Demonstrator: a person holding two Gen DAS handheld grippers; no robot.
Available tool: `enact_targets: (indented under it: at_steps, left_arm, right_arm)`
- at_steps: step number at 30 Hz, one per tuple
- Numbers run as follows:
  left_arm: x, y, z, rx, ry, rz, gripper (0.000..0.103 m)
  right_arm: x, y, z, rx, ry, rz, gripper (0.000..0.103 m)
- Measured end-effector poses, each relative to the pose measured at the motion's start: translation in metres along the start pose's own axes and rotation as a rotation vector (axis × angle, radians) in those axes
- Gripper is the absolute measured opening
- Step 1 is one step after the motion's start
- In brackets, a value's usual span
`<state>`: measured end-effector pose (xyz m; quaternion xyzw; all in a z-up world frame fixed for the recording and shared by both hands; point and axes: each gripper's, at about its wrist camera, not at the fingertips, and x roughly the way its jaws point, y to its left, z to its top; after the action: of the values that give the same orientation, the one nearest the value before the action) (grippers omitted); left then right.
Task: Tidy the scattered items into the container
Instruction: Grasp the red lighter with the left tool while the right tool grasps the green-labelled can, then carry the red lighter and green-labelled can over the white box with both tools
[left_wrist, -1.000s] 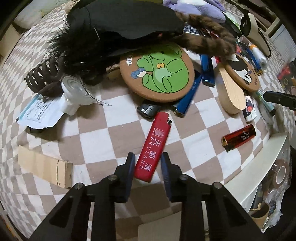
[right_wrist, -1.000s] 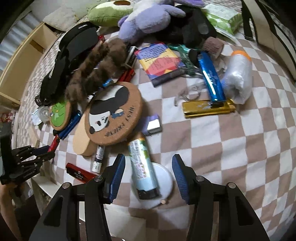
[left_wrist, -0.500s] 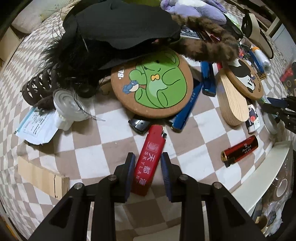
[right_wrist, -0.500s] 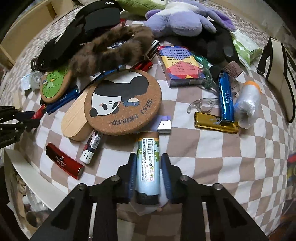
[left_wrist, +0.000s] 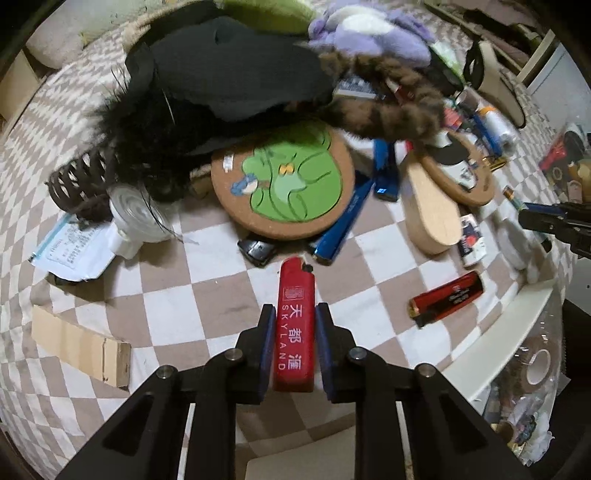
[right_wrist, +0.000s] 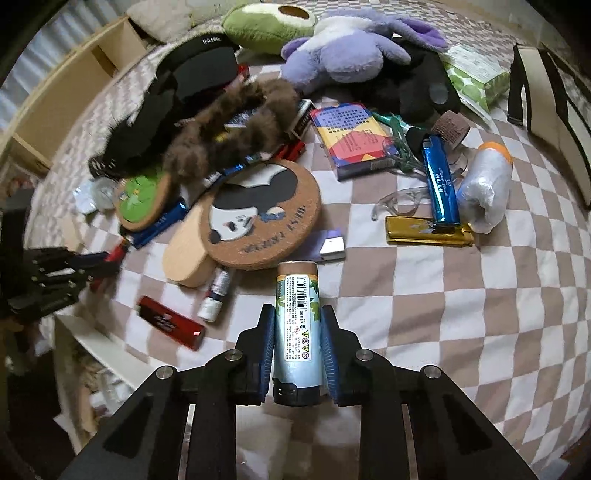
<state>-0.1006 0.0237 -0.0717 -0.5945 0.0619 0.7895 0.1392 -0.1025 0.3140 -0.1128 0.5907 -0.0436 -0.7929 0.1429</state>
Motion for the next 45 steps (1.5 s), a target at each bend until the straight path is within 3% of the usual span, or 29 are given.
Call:
enact_targets:
  at_steps: [5, 7, 10, 30, 45]
  left_arm:
    - [0.022, 0.007, -0.008, 0.006, -0.066, -0.03, 0.018]
    - [0.022, -0.011, -0.004, 0.013, -0.09, -0.039, 0.016]
    - [0.003, -0.013, -0.008, 0.019, -0.129, -0.05, 0.01]
    - [-0.045, 0.0, -0.003, -0.037, -0.253, -0.122, 0.01]
    - [-0.1, -0.01, -0.03, -0.006, -0.345, -0.231, 0.01]
  right_arm:
    - [-0.01, 0.01, 0.005, 0.035, -0.039, 0.064, 0.025]
    - [-0.014, 0.014, 0.007, 0.038, -0.057, 0.075, 0.025]
    - [-0.02, 0.02, 0.011, 0.034, -0.08, 0.076, 0.025]
    - [-0.057, 0.032, 0.012, 0.056, -0.189, 0.183, 0.025]
    - [-0.077, 0.048, 0.006, 0.026, -0.226, 0.271, 0.025]
